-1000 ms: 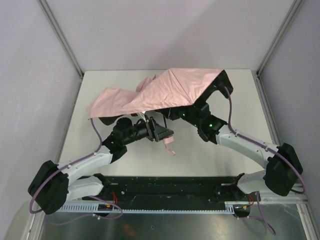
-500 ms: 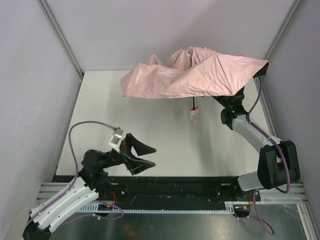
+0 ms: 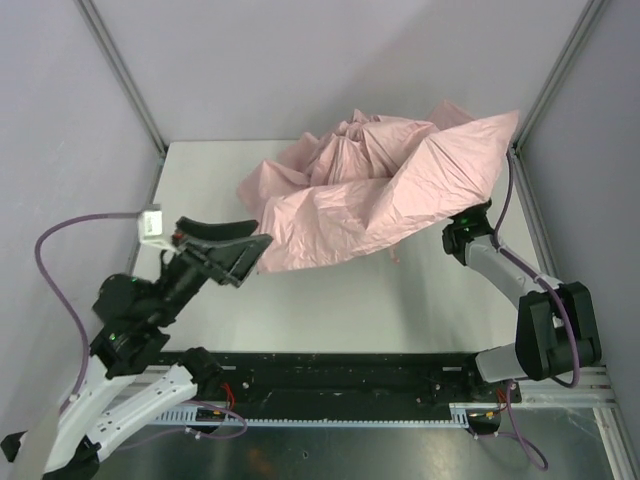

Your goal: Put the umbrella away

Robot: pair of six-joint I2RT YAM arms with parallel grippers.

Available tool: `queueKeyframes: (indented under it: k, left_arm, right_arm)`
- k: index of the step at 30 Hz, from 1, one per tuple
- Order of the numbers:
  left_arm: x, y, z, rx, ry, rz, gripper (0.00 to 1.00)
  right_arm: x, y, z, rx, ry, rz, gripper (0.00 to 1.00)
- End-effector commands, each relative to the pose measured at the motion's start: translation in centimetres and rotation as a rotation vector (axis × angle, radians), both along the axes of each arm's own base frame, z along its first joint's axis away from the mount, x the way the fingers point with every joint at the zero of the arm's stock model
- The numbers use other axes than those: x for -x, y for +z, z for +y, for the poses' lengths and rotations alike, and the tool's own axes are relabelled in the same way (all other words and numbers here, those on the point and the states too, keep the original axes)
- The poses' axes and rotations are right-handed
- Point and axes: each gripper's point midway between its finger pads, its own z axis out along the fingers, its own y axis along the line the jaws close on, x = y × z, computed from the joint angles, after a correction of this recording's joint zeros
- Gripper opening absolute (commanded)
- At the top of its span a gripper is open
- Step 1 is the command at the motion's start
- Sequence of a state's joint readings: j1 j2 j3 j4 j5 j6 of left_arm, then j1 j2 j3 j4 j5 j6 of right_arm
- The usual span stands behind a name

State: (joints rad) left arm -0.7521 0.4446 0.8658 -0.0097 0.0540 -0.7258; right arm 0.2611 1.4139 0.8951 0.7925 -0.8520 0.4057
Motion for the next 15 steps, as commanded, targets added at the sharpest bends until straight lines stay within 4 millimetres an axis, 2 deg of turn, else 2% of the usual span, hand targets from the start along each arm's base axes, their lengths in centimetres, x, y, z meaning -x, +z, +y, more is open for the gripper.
queueKeyframes:
  k: [1, 4, 6, 11, 15]
  left_arm:
    - [-4.5, -5.4, -1.4, -0.166, 0.115, 0.177, 0.99]
    - [-5.2, -6.4, -2.3, -0.205, 0.105, 0.192, 0.98]
    - [-6.0, -7.1, -2.7, -0.233, 0.121, 0.205, 0.94]
    - [-8.2, -6.9, -5.3, -0.289, 0.094, 0.182, 0.61]
    - [-9.0, -4.2, -9.5, -0.31, -0.048, 0.049, 0.44]
  right_arm:
    - [3.1, 4.1, 0.9, -0.005, 0.067, -0.199, 0.0]
    - [3.9, 4.2, 1.5, 0.003, 0.091, -0.206, 0.0]
    - [4.5, 4.2, 1.9, 0.007, 0.112, -0.207, 0.0]
    - [5.7, 3.0, 4.0, 0.063, 0.112, -0.207, 0.0]
    - [6.9, 1.7, 6.3, 0.1, 0.095, -0.161, 0.0]
